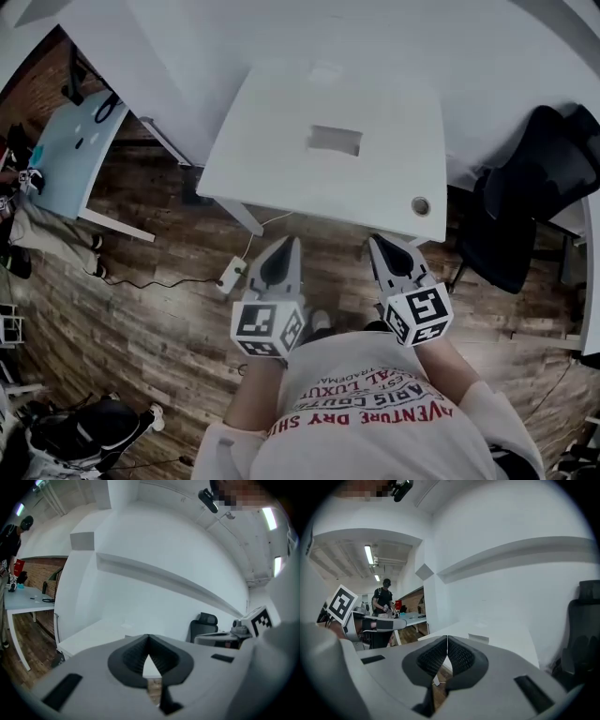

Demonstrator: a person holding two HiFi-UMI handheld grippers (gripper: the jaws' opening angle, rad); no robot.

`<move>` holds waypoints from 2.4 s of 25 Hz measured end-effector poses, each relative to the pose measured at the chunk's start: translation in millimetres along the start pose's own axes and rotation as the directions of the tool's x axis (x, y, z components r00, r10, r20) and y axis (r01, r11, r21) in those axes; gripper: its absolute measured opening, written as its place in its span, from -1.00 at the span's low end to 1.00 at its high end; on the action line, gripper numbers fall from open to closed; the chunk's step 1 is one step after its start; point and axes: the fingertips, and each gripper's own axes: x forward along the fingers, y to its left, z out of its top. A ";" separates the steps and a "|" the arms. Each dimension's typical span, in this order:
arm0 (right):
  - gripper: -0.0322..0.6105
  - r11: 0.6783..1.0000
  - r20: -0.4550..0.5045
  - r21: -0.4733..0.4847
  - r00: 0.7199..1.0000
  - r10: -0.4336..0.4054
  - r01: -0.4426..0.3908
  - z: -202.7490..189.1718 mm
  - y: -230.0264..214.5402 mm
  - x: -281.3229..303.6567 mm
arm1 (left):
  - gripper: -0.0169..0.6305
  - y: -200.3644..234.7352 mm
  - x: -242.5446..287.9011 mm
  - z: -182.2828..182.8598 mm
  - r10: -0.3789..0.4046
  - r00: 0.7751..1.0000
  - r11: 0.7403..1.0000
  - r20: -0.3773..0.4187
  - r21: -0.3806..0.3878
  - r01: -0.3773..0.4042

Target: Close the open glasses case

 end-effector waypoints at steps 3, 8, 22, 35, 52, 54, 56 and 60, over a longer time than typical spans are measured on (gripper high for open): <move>-0.86 1.000 -0.006 -0.005 1.000 -0.022 0.022 4.5 0.3 24.2 | -0.95 22.6 13.5 -2.9 -0.018 0.999 1.000 -0.026 -0.010 0.018; -0.86 0.999 -0.001 -0.022 0.999 -0.047 0.047 9.2 -11.0 55.5 | -0.95 44.7 41.1 -16.7 -0.040 0.997 0.999 -0.067 -0.028 0.038; -0.86 0.995 -0.060 0.056 0.995 -0.082 0.086 13.2 -114.8 201.1 | -0.95 93.8 199.2 -9.3 -0.095 0.975 0.995 -0.202 0.007 0.098; -0.86 0.977 -0.243 0.166 0.966 -0.088 0.131 -30.2 -203.4 310.3 | -0.95 131.6 322.1 -59.8 -0.120 0.899 0.987 -0.420 0.042 0.152; -0.86 0.947 -0.397 0.184 0.901 -0.174 0.263 -81.8 -236.8 372.0 | -0.95 126.5 367.6 -136.0 -0.259 0.770 0.942 -0.584 0.025 0.336; -0.86 0.941 -0.400 0.200 0.899 -0.177 0.274 -85.2 -236.4 373.0 | -0.95 129.2 368.4 -142.1 -0.262 0.760 0.942 -0.595 0.013 0.336; -0.86 0.933 -0.400 0.212 0.897 -0.188 0.290 -87.1 -236.2 373.1 | -0.95 132.1 369.5 -145.6 -0.266 0.752 0.941 -0.603 0.006 0.338; -0.86 0.928 -0.397 0.209 0.894 -0.208 0.309 -87.9 -234.2 370.8 | -0.95 132.8 369.2 -146.0 -0.273 0.746 0.937 -0.607 0.006 0.348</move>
